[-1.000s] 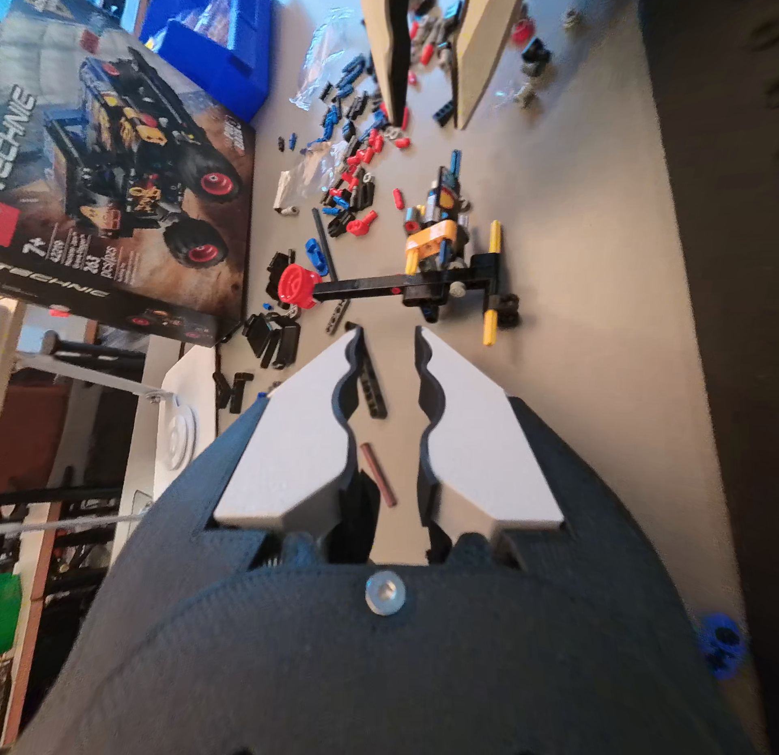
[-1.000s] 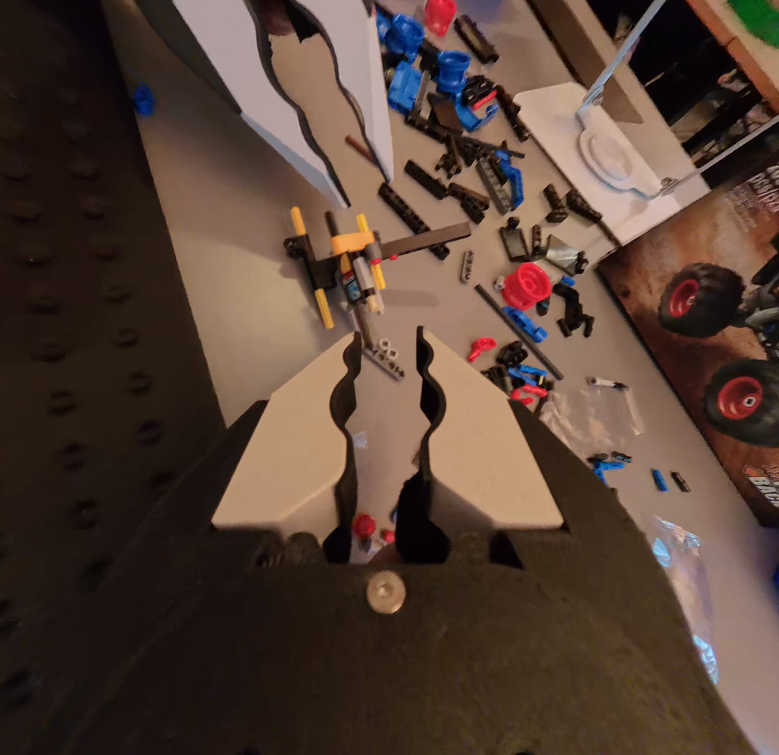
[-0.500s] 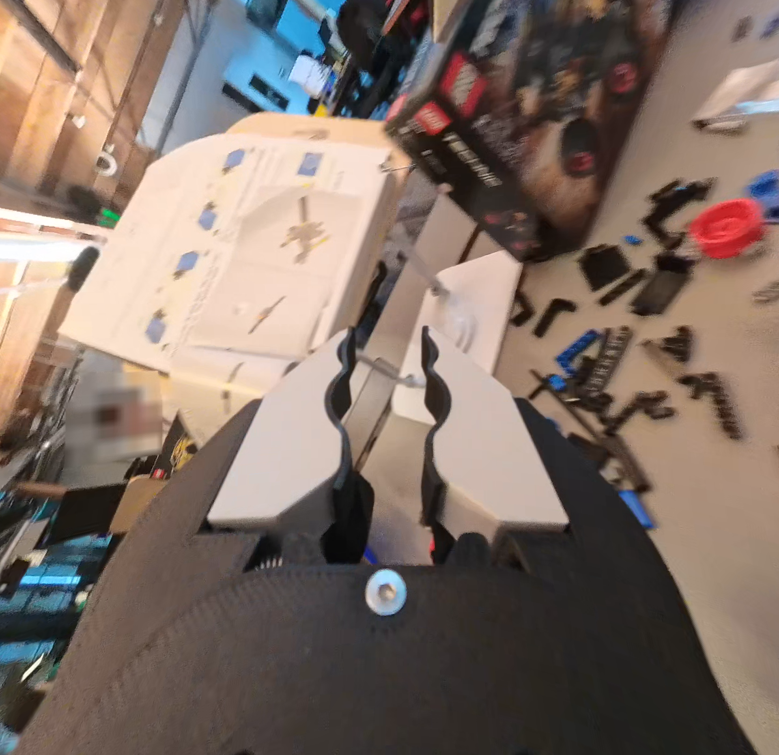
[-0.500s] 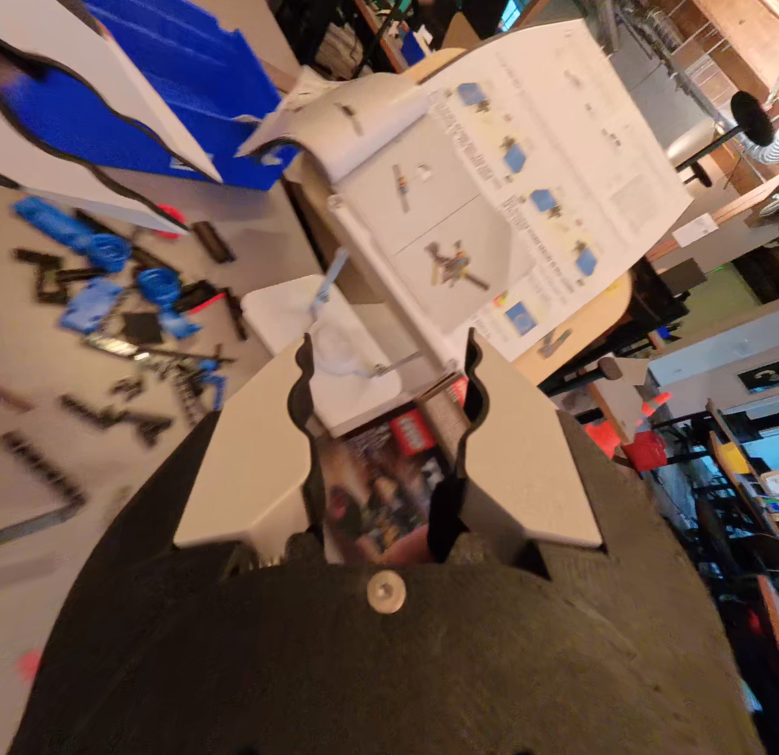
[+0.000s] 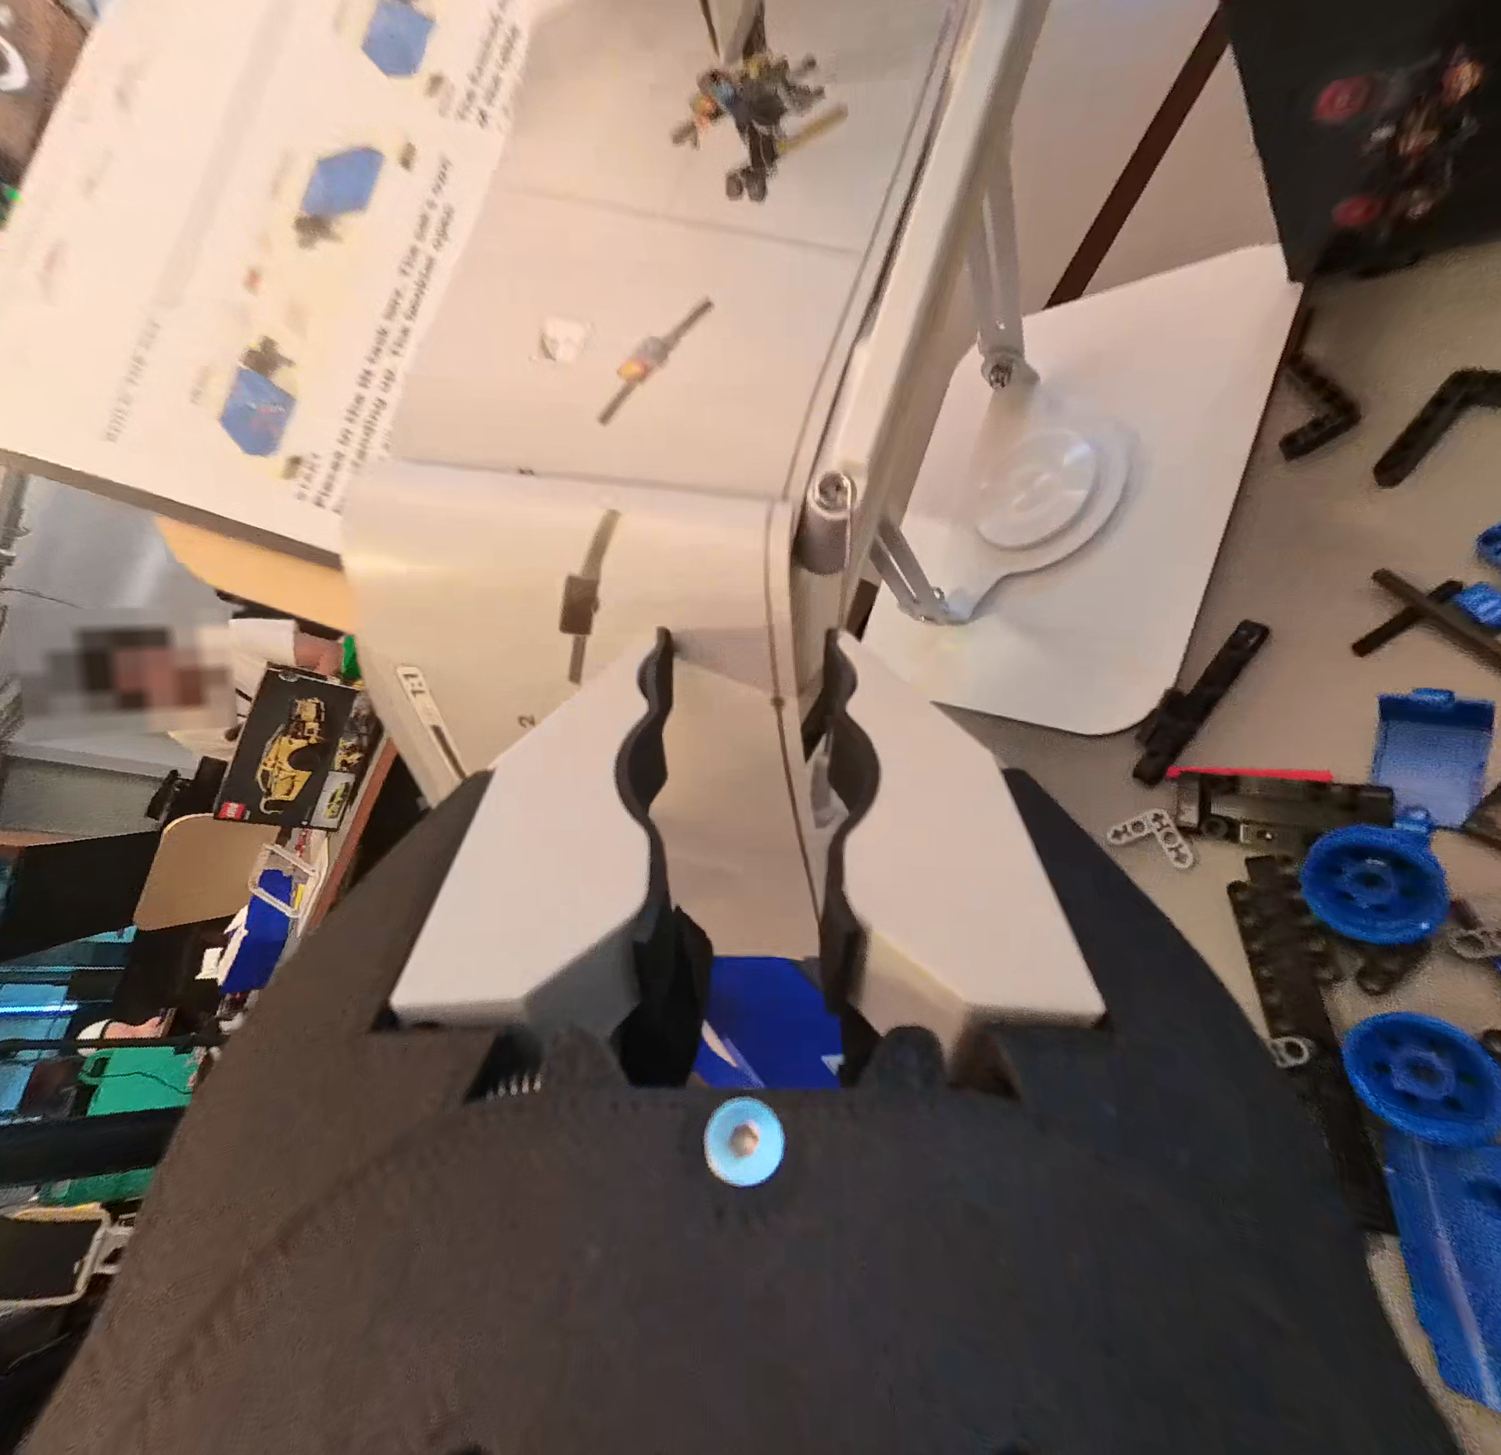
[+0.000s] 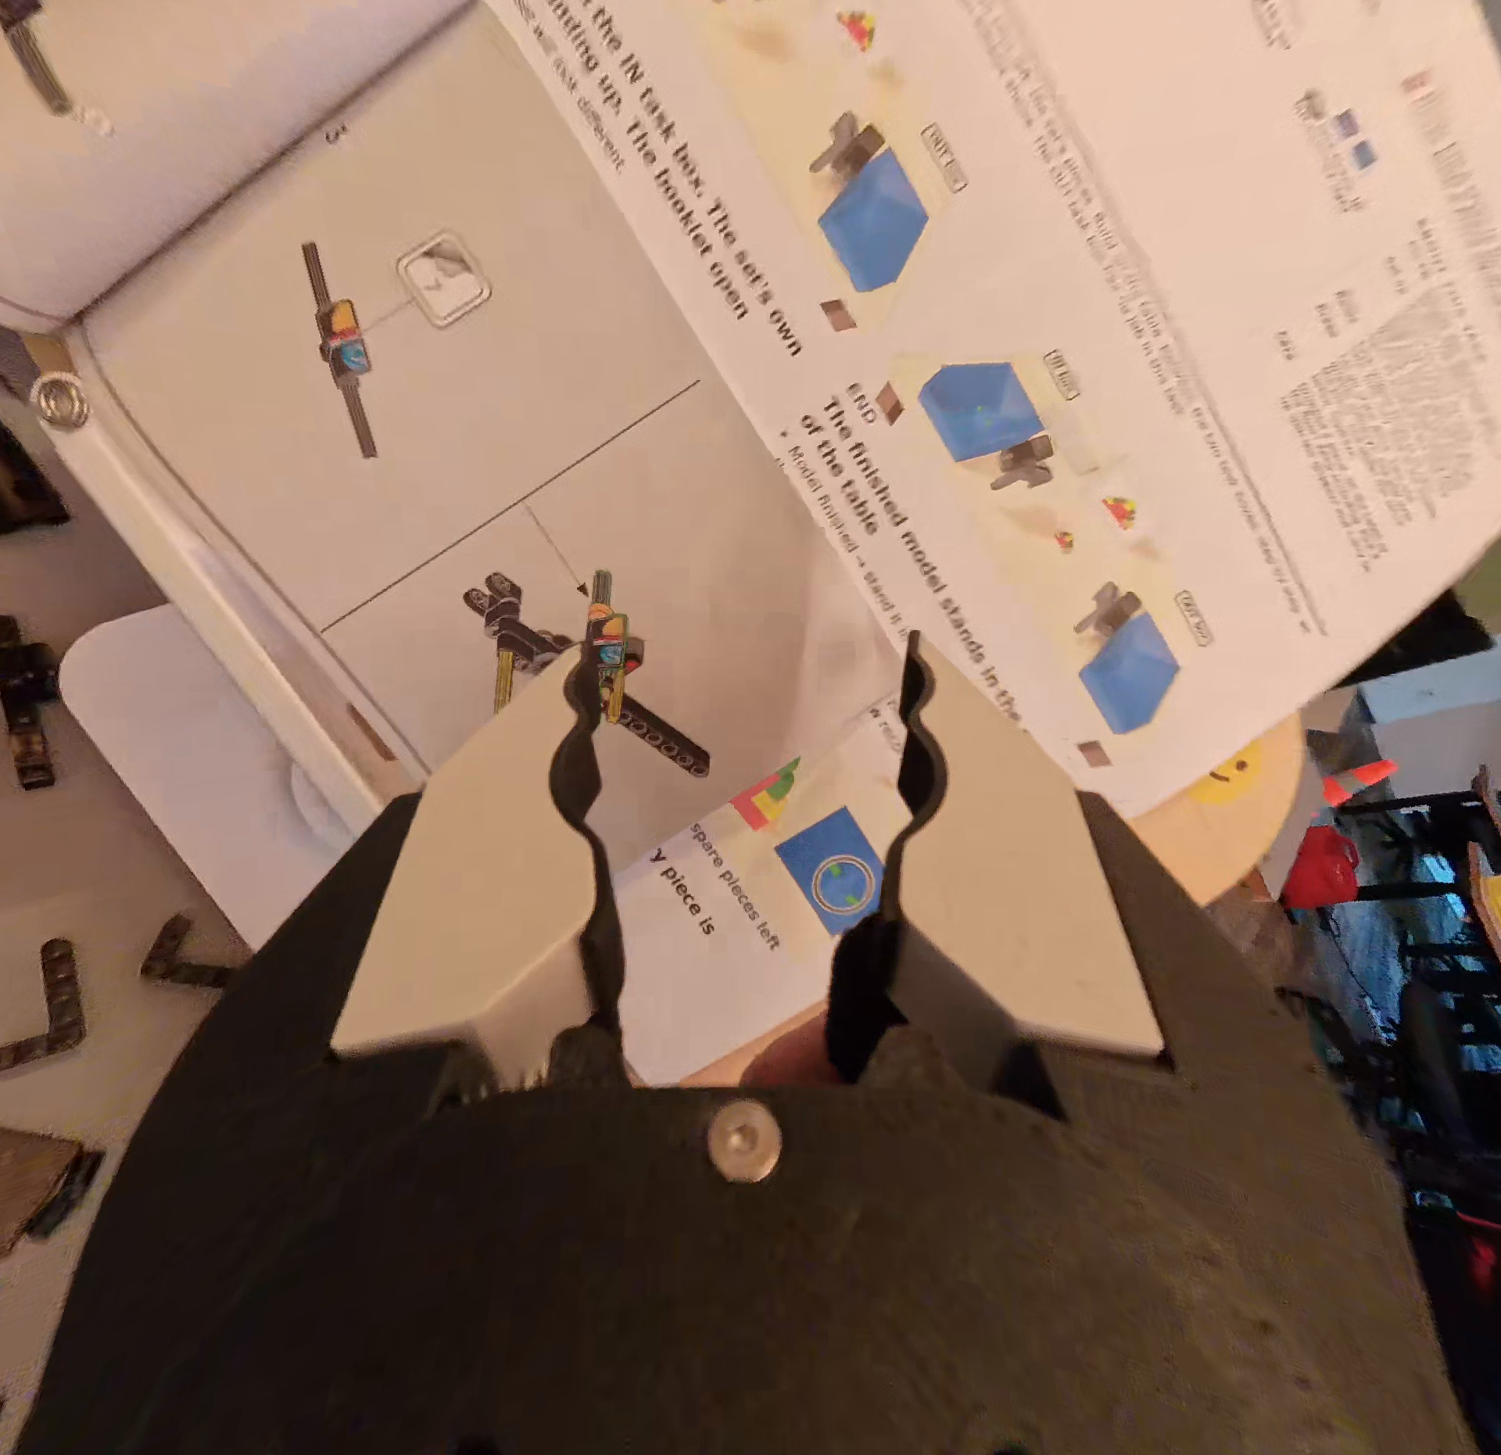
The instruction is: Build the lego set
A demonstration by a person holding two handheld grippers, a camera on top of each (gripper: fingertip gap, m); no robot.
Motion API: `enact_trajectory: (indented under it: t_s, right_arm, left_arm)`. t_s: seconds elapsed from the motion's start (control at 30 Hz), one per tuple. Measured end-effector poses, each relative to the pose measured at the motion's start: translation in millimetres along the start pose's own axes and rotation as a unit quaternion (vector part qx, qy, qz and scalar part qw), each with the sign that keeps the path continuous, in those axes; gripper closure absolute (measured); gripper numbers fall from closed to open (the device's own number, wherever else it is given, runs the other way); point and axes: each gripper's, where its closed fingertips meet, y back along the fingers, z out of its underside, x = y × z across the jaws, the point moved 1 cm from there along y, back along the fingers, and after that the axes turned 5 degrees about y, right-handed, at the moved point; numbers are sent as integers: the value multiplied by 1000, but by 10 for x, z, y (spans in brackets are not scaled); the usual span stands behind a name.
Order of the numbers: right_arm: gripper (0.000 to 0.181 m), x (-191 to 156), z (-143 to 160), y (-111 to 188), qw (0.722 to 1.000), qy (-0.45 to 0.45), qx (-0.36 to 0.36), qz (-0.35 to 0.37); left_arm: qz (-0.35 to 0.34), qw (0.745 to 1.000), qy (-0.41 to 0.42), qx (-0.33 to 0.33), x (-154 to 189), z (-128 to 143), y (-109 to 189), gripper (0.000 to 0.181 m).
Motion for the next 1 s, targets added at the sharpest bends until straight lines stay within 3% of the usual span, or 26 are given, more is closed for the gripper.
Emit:
enact_trajectory:
  t_s: [0.43,0.83,1.0]
  right_arm:
    - [131,-50,105,-113,1000,13,-5,-24]
    - [178,-27,64,-1,999,15,8,-28]
    - [181,-51,18,67,999,6,13,-38]
  left_arm:
    - [22,1000,12,-5,35,228,-93,144]
    - [31,999,7,-17,45,283,-38,144]
    - [32,999,10,-20,61,320,-20,144]
